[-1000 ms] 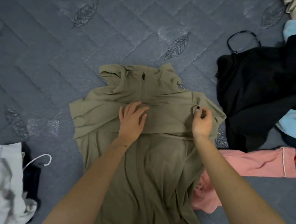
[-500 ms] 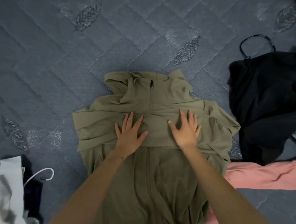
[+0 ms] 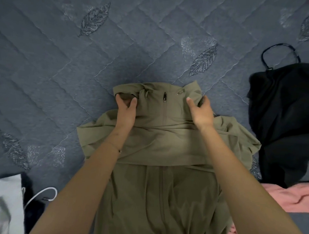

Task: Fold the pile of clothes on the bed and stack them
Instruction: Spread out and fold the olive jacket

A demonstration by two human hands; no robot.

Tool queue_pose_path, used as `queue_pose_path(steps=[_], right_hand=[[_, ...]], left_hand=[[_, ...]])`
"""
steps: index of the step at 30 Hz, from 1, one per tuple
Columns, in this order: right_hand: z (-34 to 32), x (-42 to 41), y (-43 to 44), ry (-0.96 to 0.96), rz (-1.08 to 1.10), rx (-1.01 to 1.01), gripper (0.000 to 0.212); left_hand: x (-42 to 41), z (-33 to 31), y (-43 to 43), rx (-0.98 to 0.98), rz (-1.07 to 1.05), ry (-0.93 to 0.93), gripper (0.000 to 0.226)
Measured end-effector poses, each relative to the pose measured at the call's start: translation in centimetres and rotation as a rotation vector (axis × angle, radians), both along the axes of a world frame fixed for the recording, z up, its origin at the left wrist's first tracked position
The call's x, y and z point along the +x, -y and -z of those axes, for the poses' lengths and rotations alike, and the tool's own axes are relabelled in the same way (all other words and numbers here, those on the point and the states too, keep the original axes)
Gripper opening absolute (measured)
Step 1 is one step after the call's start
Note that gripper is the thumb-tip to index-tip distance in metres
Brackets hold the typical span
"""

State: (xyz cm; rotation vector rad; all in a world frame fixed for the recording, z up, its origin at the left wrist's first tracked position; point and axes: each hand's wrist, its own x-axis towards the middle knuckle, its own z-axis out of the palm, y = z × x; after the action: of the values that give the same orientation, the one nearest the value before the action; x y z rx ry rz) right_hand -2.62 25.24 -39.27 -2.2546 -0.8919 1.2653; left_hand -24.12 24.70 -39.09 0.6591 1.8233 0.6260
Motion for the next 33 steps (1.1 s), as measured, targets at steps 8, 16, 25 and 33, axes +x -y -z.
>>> queue_pose_path(steps=[8,16,25,33], right_hand=[[-0.3,-1.4,-0.4,-0.346,0.173,0.050,0.028],[-2.0,-1.2,-1.3,-0.317,0.128,0.393,0.014],[-2.7,-1.0,0.9,-0.345,-0.088,0.257,0.027],[-1.1,-2.0,1.7,-0.188,-0.221,-0.039,0.040]], left_hand=[[-0.3,1.1,-1.8,-0.121,-0.345,0.322,0.078],[-0.6,-0.6,-3.3,0.136,-0.154,0.238,0.028],[-0.7,0.6,-2.9,-0.016,-0.044,-0.024,0.092],[-1.8,2.3,-2.7,0.012,-0.116,-0.005,0.085]])
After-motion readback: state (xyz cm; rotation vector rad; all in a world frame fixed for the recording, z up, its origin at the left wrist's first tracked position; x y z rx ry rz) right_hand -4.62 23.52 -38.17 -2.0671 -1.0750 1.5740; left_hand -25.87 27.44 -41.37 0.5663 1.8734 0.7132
